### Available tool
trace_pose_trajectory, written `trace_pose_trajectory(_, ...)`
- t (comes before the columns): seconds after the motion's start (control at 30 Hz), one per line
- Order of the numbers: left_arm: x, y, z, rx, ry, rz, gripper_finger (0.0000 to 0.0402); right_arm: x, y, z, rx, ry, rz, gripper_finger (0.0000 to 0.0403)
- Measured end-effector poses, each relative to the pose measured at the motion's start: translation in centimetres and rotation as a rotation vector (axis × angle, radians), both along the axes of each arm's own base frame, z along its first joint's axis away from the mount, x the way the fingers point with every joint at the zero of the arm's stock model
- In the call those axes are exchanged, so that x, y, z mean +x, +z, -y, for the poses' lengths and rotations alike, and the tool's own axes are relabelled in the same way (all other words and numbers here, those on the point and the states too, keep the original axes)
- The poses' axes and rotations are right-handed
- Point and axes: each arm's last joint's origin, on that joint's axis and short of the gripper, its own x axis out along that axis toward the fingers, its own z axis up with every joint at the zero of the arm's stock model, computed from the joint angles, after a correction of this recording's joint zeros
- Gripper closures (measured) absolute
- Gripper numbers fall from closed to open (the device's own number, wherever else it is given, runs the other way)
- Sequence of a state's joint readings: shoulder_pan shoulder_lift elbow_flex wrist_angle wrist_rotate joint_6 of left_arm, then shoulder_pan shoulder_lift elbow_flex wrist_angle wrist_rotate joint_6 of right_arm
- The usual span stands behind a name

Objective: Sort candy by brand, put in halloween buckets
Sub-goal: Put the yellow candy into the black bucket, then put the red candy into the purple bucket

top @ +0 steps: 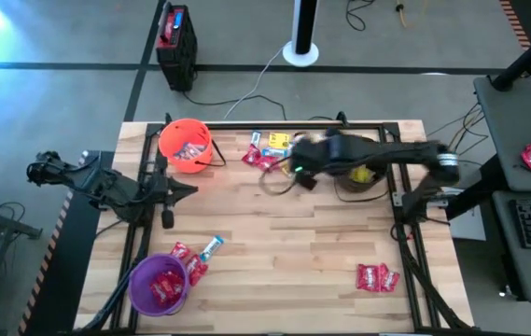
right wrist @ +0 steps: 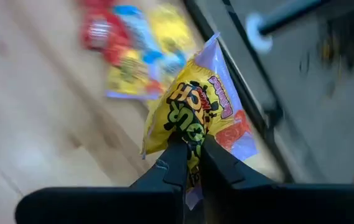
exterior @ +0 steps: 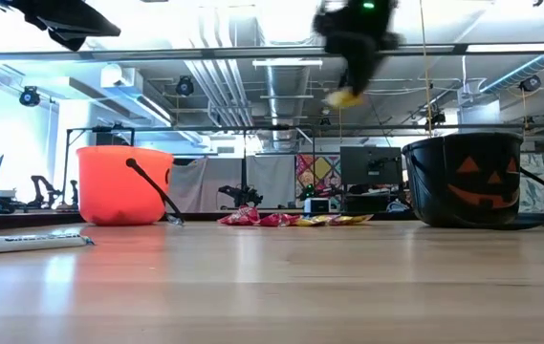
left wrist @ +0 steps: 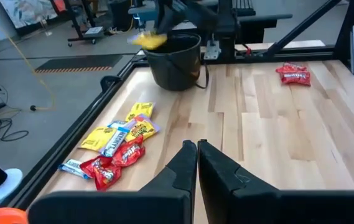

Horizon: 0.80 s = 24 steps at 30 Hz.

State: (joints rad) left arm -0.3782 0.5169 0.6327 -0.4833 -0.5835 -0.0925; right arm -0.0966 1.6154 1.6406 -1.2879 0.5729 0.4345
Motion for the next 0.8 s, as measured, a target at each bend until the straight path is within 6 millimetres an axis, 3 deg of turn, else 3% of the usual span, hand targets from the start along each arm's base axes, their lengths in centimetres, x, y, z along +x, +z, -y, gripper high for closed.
trace_pose_trajectory(0.17,0.6,0.0,0.2,-0.001,0.000,0.000,0.0402,-6.8,-1.6,2.4,0.027,-0.341,0.087,0.0385)
trace_pose_trajectory(0.3,1.0,-0.1,0.4,0.006,0.000,-0.014,0.0402,-10.5,-2.8,2.6,0.088,-0.496,0.180,0.0385)
trace_pose_trajectory(0.47,1.4,-0.1,0.6,0.005,0.000,-0.011,0.0402,-12.4,-3.3,2.1,0.090,-0.528,0.277,0.0369)
trace_pose_trajectory(0.8,2.6,0.1,1.0,-0.009,0.011,0.028,0.0402,-13.6,-4.6,2.4,0.086,-0.575,0.219,0.0264)
